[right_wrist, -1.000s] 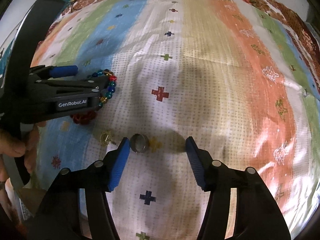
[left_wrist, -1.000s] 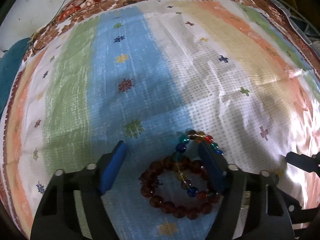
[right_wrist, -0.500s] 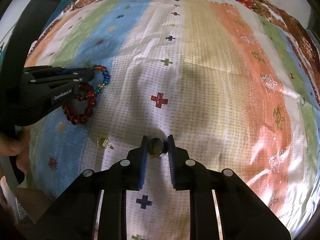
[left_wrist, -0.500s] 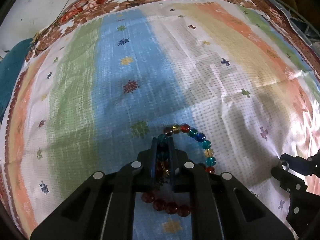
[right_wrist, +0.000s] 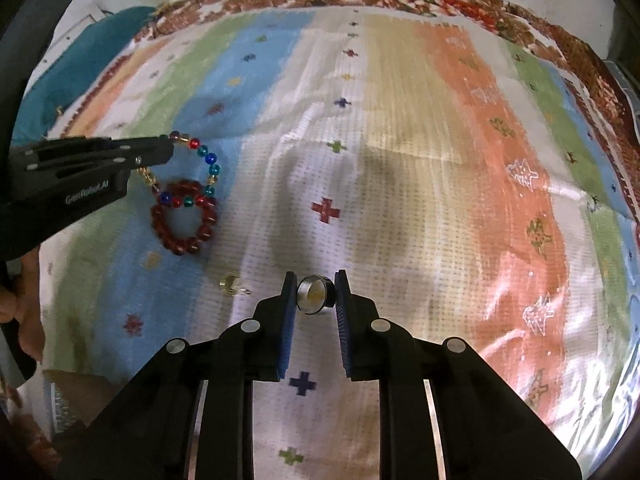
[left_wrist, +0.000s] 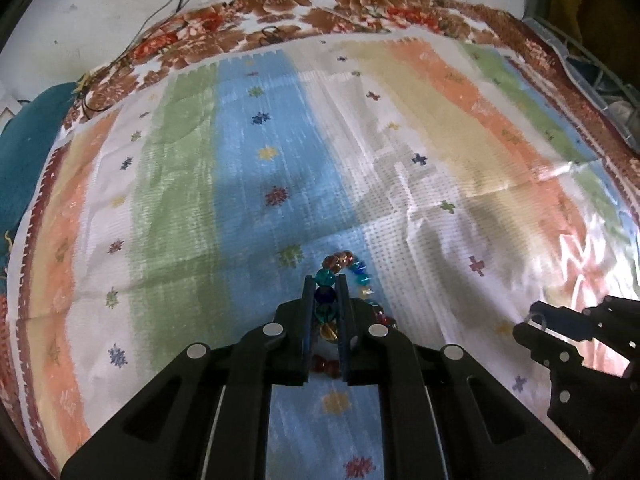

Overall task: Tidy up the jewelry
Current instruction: 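Grasp the multicolor bead bracelet with the left tool while the right tool grasps the silver ring, then carry the multicolor bracelet and silver ring over the tin box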

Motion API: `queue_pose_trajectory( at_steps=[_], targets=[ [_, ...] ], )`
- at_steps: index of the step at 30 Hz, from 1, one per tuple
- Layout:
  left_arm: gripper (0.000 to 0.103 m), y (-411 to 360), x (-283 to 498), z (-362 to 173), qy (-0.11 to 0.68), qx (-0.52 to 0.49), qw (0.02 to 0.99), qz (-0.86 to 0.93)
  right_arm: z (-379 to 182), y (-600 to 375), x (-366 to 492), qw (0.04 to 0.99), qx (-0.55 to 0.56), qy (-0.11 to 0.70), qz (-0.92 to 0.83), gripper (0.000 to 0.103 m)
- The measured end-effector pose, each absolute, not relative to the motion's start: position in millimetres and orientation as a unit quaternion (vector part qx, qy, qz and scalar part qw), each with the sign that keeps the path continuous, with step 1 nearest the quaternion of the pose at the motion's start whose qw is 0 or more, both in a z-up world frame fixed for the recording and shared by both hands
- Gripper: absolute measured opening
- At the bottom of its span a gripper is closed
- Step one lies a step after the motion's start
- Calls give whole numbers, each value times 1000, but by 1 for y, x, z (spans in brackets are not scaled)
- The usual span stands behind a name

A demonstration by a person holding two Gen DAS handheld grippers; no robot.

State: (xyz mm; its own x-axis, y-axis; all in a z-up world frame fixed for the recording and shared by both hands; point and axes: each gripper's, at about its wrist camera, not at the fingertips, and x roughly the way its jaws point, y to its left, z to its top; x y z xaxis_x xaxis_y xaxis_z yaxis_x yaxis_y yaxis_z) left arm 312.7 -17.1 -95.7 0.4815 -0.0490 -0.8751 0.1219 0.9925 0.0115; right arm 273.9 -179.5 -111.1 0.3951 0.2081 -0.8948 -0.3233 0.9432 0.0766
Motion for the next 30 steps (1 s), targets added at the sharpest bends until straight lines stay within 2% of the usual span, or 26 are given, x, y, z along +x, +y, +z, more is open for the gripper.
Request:
queue_pose_trajectory(
  at_steps=[19,30],
  targets=[
    [9,-1,226,-45,450,-7,883,-135,-57,-182,230,851,-35,480,211,20],
    [9,10,180,-37,435,-11,889,-140,-43,-177,208,856,-43,466,220,20]
  ],
)
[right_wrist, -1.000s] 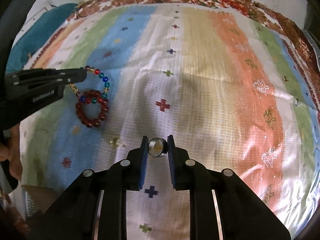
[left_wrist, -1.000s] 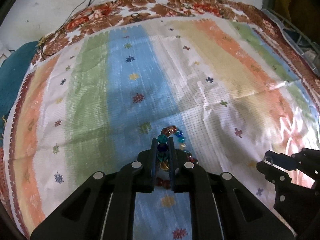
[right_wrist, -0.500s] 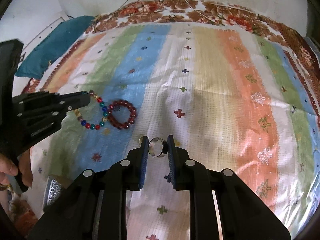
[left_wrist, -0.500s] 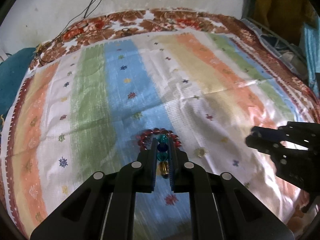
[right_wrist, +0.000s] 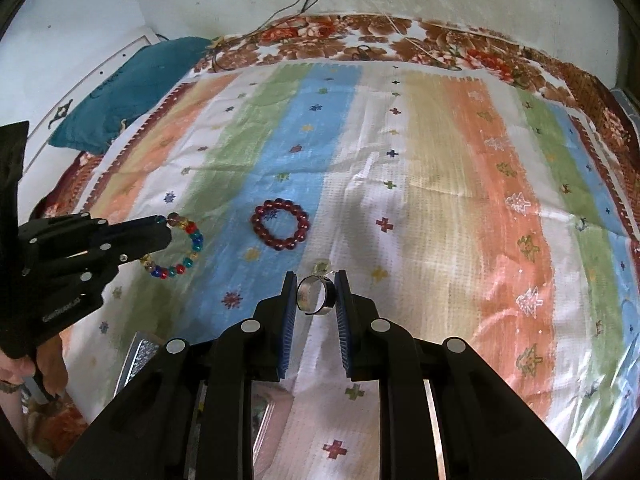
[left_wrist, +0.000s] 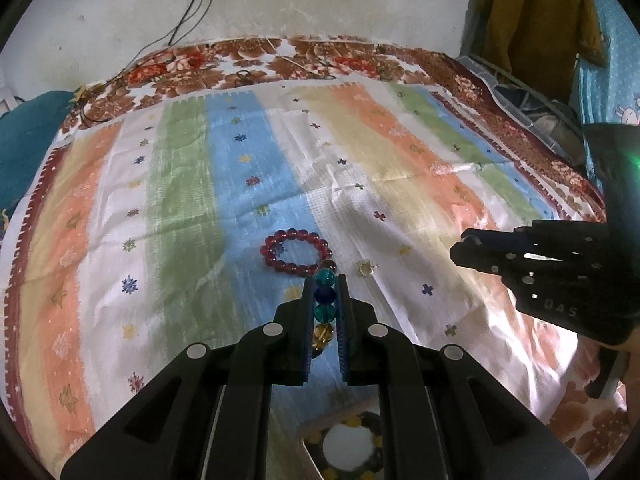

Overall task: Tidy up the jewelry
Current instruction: 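Carry the multicolor bracelet and silver ring over the tin box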

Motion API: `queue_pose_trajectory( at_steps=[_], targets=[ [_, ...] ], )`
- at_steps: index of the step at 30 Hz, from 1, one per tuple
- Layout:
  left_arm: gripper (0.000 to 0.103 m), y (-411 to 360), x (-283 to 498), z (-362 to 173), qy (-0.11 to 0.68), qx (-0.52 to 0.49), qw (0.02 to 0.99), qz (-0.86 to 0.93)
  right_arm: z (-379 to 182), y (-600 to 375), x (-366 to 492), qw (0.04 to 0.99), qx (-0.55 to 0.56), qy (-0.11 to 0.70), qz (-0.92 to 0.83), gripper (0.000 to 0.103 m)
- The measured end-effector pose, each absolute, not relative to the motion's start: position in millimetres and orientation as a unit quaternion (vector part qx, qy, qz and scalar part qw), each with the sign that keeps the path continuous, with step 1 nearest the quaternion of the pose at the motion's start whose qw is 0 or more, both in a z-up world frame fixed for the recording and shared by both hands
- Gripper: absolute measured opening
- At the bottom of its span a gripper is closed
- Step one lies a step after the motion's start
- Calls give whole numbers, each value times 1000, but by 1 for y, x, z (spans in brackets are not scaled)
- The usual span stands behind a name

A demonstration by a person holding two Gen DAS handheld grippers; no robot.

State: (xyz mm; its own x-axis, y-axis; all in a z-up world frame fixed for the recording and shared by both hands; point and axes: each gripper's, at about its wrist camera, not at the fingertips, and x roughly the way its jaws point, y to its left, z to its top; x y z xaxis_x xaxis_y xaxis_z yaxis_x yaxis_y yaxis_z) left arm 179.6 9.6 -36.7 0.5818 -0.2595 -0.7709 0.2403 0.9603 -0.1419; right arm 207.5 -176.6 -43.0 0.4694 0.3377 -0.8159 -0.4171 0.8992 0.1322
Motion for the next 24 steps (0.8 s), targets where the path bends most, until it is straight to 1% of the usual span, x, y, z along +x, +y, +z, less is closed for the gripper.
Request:
queue_pose_trajectory(
  at_steps=[17,24],
  targets=[
    [9,15,124,-10,397,-29,906,-145,-25,-167,160,852,-49,454,257,20],
    [9,12,103,-14,399,-19,905,-150,-28,-164,148,844,-54,461,270,20]
  ],
)
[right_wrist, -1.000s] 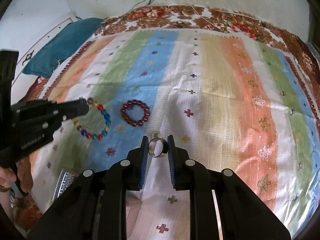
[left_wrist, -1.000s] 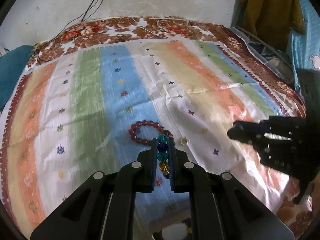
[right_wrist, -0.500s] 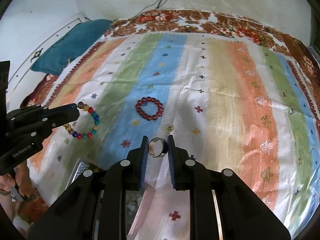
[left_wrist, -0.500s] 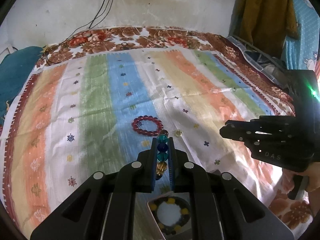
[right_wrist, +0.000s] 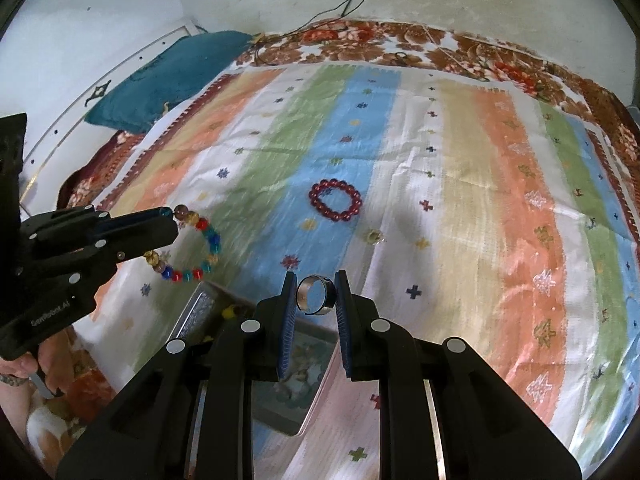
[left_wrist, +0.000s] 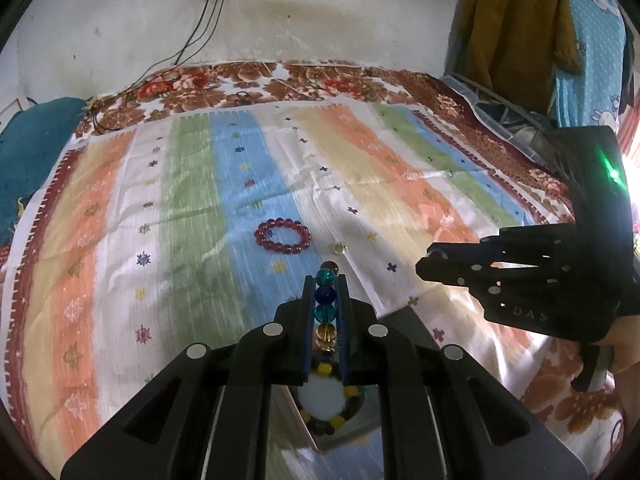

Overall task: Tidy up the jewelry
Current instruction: 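Carry the multicolor bracelet and silver ring over the tin box, then open both tools to drop the bracelet and ring into the box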

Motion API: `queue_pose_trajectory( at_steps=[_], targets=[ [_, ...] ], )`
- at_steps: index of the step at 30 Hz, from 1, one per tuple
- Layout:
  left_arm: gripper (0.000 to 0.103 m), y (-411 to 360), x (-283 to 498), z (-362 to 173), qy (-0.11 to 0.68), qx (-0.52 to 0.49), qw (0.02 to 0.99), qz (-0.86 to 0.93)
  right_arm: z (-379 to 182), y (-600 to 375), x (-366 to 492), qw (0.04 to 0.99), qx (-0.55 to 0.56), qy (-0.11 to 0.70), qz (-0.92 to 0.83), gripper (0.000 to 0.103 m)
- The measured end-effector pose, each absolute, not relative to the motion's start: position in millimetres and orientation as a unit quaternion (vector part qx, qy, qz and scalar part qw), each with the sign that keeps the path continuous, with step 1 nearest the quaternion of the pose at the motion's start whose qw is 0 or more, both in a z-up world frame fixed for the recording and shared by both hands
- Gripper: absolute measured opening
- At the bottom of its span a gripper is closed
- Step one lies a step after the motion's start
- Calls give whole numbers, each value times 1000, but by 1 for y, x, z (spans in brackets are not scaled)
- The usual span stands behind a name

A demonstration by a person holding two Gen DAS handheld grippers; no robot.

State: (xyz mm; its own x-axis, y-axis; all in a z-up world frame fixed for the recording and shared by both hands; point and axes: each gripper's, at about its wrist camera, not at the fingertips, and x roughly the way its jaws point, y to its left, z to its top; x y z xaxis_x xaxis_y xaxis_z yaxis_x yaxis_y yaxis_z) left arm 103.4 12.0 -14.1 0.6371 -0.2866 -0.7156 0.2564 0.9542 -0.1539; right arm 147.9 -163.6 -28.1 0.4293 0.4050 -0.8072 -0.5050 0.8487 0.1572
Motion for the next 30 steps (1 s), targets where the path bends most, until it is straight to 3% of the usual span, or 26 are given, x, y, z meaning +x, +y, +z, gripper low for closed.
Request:
queue_pose_trajectory(
  at_steps=[19,20,21,22,25,28,30],
  targets=[
    [13,9,83,-22,417,-28,895,-156,-35,-159,126,821,-41,486,296,20],
    [20,10,83,-22,418,-29,895,-152,-36,-160,126,821,-39,487,296,28],
    [24,13,83,-21,417,-33,896,-151,-36,-162,126,821,-34,487,294,46],
    [32,15,83,-20,415,-37,897,-149,-35,-164,126,824,-32,486,289,53],
    [39,19,84,-23,418,-44,896,-142,-37,-170,128,828,-30,487,277,56],
    [39,21,87,-27,425,-45,893,-137,-40,-174,131,832,-41,488,261,57],
    [48,23,88,-29,428,-47,893,-134,-42,-175,133,833,-43,489,256,58]
  ],
)
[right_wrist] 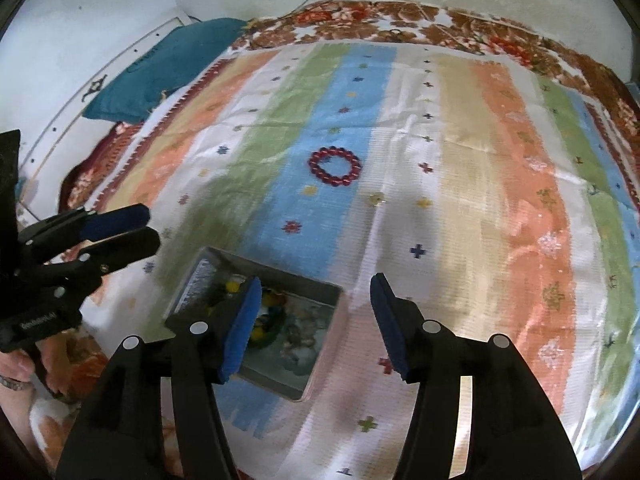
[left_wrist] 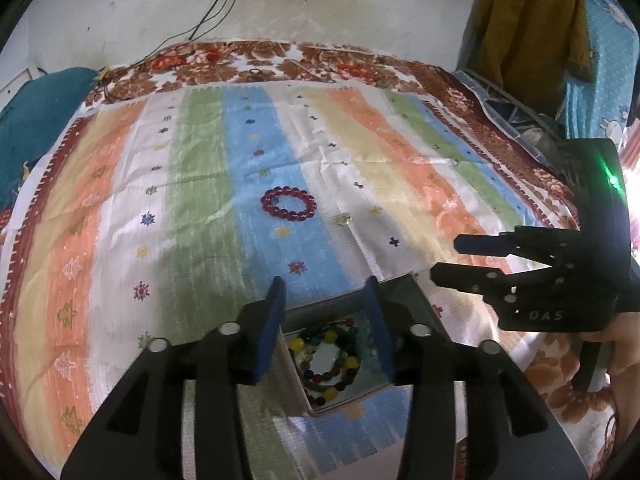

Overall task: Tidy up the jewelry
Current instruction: 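Open both tools to drop the bracelet and ring into the box, then move both open tools to the red bead bracelet and gold earring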

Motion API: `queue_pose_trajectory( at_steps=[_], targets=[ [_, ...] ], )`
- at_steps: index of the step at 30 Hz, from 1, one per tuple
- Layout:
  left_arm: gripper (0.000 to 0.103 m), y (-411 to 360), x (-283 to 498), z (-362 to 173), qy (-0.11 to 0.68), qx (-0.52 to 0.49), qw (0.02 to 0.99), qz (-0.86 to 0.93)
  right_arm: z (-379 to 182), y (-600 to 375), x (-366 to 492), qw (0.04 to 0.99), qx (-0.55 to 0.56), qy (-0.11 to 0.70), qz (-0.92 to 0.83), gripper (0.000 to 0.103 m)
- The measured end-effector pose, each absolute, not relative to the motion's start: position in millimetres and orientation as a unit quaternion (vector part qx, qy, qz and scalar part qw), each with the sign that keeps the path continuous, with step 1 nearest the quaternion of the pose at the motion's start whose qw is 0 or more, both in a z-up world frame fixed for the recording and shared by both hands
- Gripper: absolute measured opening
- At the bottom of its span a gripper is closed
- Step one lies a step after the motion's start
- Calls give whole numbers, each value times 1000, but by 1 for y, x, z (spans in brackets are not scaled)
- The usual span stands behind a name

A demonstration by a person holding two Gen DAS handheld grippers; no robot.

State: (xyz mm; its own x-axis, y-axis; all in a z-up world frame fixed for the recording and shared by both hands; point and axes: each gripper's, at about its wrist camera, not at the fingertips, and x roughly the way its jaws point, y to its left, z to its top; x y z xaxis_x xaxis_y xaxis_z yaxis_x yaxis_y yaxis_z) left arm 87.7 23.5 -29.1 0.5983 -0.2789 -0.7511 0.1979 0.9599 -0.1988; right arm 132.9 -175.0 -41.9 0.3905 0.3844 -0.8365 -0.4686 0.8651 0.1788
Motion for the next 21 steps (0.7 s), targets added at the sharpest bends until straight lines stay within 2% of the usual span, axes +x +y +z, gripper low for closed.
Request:
queue_pose_trajectory(
  at_steps=[2,12,14,16,21],
  targets=[
    [53,26,89,-30,429,-50,892,-133,-44,-178,135,834,-41,489,252,58],
    [54,17,114,-39,445,-33,886,-123,-52,-186,155,847,-40,486,213,63],
    [60,15,121,-38,443,-18,889,-114,-53,-186,158,849,-48,483,207,64],
    [63,16,128,-37,440,-13,891,-109,-57,-187,163,850,-49,484,203,66],
    [63,21,141,-44,450,-12,888,-98,-62,-191,173,851,-47,486,191,68]
  ],
)
